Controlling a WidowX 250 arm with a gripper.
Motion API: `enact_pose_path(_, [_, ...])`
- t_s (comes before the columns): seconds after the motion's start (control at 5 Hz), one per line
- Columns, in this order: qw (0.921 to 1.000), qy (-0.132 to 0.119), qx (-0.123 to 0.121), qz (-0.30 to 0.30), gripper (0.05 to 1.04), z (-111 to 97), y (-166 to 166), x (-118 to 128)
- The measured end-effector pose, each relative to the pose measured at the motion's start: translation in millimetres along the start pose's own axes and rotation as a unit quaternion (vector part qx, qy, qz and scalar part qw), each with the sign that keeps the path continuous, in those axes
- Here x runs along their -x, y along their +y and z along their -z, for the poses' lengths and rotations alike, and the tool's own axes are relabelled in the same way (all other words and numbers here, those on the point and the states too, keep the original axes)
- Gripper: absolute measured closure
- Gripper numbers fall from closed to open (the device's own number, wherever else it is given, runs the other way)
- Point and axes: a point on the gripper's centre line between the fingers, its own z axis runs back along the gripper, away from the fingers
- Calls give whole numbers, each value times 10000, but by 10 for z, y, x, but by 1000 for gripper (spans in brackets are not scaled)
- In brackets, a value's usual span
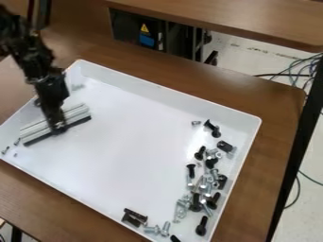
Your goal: Sweep into pile
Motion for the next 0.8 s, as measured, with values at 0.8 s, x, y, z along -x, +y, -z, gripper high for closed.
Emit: enact_pose_path(0.8, [9855,-970,-203,-1376,726,186,-715,-162])
